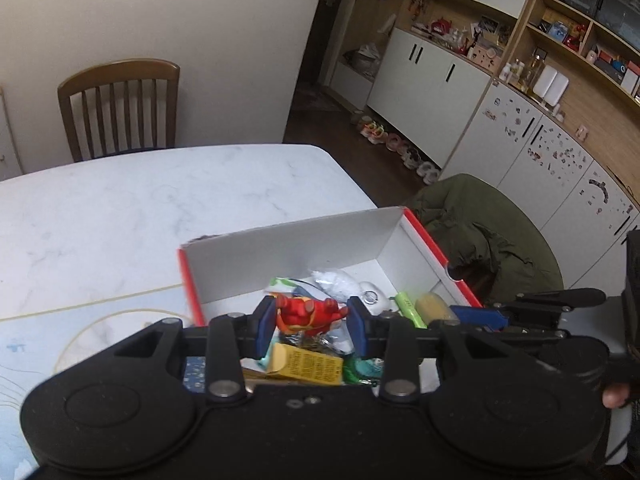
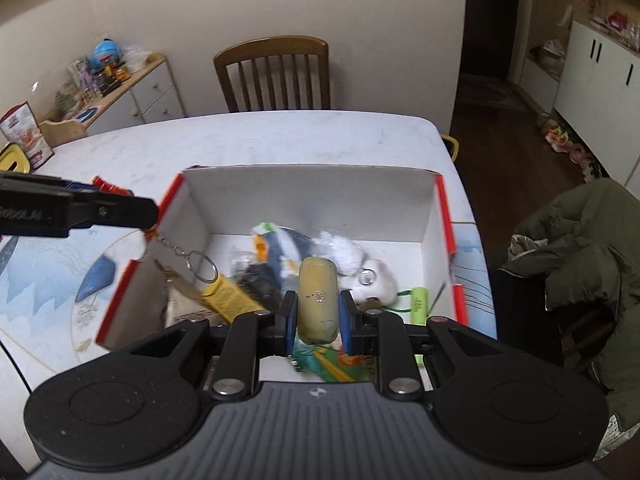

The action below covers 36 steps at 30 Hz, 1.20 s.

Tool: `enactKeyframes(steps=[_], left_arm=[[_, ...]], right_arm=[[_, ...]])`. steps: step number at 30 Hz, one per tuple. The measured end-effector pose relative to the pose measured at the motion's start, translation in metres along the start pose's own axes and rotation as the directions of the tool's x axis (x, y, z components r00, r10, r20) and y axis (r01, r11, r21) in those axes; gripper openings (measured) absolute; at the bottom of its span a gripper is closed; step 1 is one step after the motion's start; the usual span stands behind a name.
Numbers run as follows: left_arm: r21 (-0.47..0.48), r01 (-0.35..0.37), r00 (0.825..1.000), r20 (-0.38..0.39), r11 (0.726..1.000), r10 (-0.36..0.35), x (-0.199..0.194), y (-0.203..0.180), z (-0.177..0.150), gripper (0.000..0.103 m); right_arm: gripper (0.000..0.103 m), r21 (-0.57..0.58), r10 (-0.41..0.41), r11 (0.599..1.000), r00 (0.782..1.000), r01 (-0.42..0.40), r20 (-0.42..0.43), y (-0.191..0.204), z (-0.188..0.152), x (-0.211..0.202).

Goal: Organize objects
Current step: 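Carry the red horse keychain with the left tool while the right tool carries the yellow tube to the box, then release the red horse keychain into the box with the left tool while the right tool releases the yellow tube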

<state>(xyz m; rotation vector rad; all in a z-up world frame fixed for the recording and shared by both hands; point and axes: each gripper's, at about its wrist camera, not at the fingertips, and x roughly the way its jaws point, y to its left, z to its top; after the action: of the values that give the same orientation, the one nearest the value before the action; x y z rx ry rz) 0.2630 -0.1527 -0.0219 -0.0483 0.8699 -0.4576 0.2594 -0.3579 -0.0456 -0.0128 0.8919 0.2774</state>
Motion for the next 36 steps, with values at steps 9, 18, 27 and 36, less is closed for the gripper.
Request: enactKeyframes(steps=[9, 18, 27, 36], left_arm=[[0.008, 0.023, 0.992, -0.122, 1.0, -0.022, 0.044, -0.017, -0.014, 0.036], [0.046, 0.017, 0.977, -0.214, 0.999, -0.007, 0.077, -0.03, -0.034, 0.036], [0.056, -0.016, 0.966, -0.257, 0.998, 0.03, 0.097, -0.028, -0.044, 0.036], [0.062, -0.041, 0.958, -0.28, 0.997, 0.056, 0.109, -0.027, -0.049, 0.036]], right_arm=[[0.02, -0.002, -0.022, 1.0, 0.999, 0.022, -0.036, -0.022, 0.001, 0.03], [0.02, -0.072, -0.025, 0.997, 0.998, 0.02, -0.064, -0.021, 0.006, 0.058], [0.02, -0.102, -0.047, 0.994, 0.995, 0.037, -0.092, -0.018, 0.015, 0.09], [0.021, -0.113, -0.04, 0.993, 0.991, 0.025, -0.13, -0.02, 0.016, 0.104]])
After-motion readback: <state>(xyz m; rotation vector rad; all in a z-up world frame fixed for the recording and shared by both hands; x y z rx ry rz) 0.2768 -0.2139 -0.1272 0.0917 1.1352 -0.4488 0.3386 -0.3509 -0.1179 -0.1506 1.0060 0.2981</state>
